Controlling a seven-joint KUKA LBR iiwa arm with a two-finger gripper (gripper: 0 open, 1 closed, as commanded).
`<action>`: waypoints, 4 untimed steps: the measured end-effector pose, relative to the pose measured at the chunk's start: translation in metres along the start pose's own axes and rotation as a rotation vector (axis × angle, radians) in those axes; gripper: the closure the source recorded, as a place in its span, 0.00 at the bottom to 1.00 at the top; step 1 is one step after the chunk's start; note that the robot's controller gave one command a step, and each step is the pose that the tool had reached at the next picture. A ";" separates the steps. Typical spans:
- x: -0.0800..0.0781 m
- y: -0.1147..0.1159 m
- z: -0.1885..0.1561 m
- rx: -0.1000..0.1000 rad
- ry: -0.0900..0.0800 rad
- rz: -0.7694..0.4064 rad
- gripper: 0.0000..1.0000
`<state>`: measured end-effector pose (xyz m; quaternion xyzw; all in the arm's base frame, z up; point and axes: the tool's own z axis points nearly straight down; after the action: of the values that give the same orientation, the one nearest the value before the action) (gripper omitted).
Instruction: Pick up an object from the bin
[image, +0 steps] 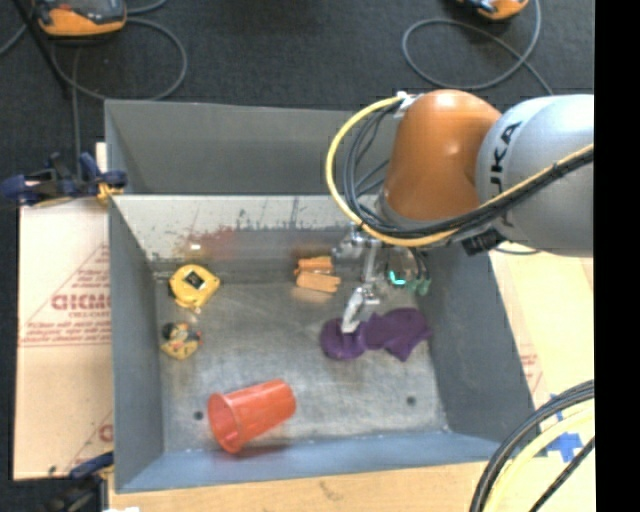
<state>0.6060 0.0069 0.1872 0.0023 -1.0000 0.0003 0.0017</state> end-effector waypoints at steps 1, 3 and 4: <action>-0.001 0.000 -0.005 0.000 -0.008 0.000 0.00; 0.062 -0.031 0.110 0.000 0.007 -0.235 1.00; 0.062 -0.031 0.110 0.000 0.006 -0.235 1.00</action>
Offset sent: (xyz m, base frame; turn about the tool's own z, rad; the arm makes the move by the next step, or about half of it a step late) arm -0.0456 -0.0411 -0.1107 -0.2372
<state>0.5434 -0.0241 0.0779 0.1196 -0.9928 0.0001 0.0048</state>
